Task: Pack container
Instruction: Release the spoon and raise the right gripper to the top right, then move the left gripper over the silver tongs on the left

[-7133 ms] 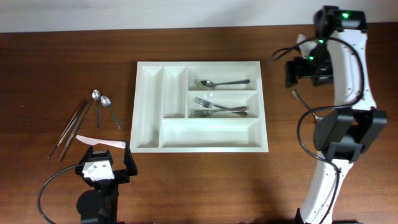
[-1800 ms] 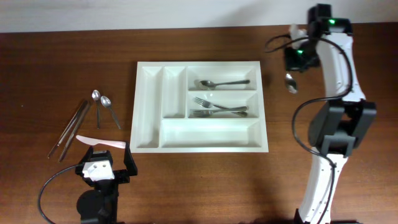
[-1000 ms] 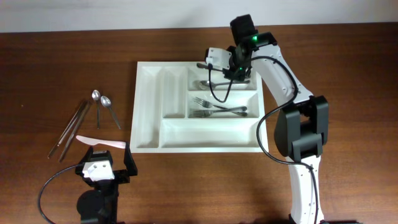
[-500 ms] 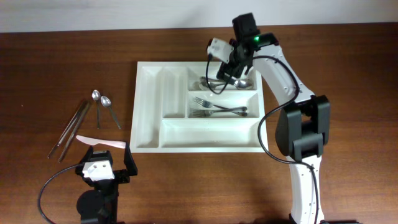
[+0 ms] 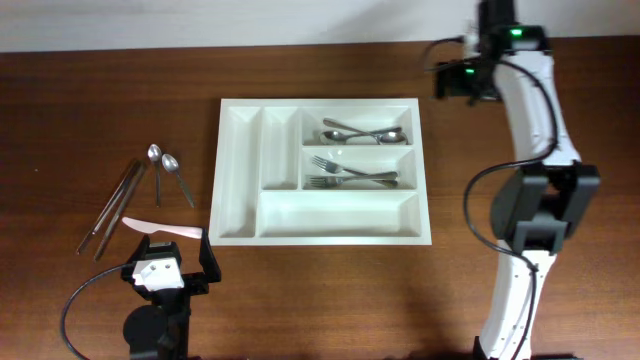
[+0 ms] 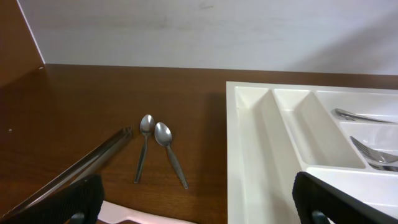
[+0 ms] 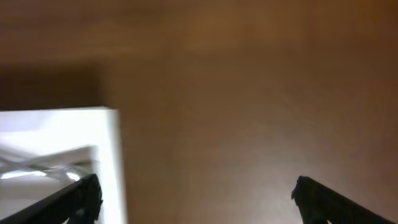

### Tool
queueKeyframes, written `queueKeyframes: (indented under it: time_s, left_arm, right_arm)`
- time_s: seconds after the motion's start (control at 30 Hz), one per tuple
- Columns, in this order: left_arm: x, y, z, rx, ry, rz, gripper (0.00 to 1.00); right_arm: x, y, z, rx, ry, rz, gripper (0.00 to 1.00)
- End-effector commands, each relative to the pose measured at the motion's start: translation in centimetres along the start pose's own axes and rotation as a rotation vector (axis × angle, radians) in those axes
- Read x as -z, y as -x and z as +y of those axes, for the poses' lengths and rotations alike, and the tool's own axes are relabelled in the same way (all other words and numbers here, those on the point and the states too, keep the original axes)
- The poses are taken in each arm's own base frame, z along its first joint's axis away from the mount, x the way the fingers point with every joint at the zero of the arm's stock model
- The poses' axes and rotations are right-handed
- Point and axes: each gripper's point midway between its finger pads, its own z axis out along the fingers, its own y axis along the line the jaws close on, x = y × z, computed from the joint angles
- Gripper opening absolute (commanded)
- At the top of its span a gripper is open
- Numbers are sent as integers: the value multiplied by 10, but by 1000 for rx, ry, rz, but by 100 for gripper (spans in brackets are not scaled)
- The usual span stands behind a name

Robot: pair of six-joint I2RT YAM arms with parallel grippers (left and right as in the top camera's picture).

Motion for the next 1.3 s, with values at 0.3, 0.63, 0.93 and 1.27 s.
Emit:
queueKeyframes:
  time_s: [0.3, 0.63, 0.93, 1.27]
  left_arm:
    - [0, -2, 2, -14, 11, 0, 99]
    - [1, 9, 22, 4, 126, -43, 99]
    - [27, 73, 69, 109, 410, -86, 99]
    - [-7, 124, 45, 21, 290, 452, 99]
  right_arm:
    - [25, -8, -67, -266, -19, 14, 99]
    - [25, -7, -67, -265, -20, 13, 99]
    - [25, -7, -67, -265, -20, 13, 99]
    - [25, -7, -67, -265, -20, 13, 99]
